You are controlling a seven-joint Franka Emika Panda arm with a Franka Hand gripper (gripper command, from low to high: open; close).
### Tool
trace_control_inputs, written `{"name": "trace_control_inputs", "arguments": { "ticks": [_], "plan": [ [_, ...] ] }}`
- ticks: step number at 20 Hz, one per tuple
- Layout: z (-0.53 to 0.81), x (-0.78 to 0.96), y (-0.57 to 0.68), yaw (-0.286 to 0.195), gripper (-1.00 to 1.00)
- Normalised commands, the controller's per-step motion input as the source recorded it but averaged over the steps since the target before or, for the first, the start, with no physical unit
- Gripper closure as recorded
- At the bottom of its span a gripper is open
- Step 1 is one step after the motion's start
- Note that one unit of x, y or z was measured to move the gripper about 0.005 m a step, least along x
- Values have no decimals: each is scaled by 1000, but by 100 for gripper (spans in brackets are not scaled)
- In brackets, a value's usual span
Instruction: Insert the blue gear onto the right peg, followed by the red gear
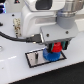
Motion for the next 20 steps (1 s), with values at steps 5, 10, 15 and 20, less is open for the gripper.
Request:
{"name": "trace_control_inputs", "arguments": {
  "ticks": [5,10,15,20],
  "plan": [
    [91,171,-156,0,100],
    [-180,105,-219,0,100],
    [-185,130,-178,0,100],
    [273,322,-177,0,100]
  ]
}}
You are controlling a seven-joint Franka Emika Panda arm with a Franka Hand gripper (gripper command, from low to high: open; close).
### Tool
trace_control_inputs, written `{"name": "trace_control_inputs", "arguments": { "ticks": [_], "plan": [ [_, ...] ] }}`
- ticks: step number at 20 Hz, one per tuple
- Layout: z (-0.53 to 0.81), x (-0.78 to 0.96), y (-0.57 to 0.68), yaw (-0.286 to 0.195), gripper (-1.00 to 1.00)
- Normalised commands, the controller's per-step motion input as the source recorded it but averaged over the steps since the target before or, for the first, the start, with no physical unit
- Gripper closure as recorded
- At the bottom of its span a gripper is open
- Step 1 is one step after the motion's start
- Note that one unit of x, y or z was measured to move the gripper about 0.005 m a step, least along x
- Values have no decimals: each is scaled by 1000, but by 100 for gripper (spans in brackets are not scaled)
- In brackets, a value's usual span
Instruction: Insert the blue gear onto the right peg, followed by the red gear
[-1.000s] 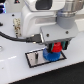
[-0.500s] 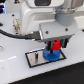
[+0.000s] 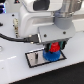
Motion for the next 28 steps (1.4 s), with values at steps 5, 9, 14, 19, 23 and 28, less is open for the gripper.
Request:
{"name": "trace_control_inputs", "arguments": {
  "ticks": [5,9,14,19,23,28],
  "plan": [
    [259,313,-159,0,100],
    [-61,116,-48,0,100],
    [-133,100,2,0,100],
    [-294,176,42,0,100],
    [-175,191,108,0,100],
    [30,63,98,0,100]
  ]
}}
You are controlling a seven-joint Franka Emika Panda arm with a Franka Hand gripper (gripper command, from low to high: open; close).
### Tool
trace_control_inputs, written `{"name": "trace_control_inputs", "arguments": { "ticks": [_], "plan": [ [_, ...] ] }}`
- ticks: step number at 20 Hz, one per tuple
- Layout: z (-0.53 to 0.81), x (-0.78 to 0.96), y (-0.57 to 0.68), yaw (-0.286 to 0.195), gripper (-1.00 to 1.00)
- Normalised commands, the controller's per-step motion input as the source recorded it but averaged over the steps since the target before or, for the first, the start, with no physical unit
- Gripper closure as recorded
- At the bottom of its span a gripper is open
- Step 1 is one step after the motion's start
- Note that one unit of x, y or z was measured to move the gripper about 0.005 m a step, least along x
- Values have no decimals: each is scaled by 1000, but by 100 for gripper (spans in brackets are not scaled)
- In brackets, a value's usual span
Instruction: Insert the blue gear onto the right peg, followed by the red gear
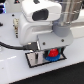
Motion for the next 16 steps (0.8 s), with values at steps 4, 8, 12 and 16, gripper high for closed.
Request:
{"name": "trace_control_inputs", "arguments": {
  "ticks": [4,8,12,16],
  "plan": [
    [100,48,93,0,-100],
    [509,12,109,0,-100],
    [720,-5,177,0,-100],
    [314,6,60,0,-100]
  ]
}}
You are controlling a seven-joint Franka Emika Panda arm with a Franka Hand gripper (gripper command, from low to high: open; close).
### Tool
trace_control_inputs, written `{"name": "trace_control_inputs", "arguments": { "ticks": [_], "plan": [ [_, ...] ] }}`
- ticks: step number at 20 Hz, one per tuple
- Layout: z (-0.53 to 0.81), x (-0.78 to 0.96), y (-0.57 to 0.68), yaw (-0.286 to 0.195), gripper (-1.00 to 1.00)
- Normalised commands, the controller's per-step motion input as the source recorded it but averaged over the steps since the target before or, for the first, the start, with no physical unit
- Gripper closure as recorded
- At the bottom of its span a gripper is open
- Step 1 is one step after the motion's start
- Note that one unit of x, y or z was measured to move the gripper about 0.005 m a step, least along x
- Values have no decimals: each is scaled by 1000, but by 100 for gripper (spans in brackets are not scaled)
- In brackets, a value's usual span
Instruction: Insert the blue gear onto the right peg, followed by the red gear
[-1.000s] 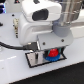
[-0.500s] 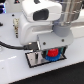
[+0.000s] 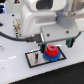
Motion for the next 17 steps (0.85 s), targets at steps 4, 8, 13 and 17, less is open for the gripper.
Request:
{"name": "trace_control_inputs", "arguments": {
  "ticks": [4,8,13,17],
  "plan": [
    [-2,2,-2,0,-100],
    [-1,3,-3,0,-100],
    [-1,2,-2,0,-100],
    [-4,2,-2,0,-100]
  ]
}}
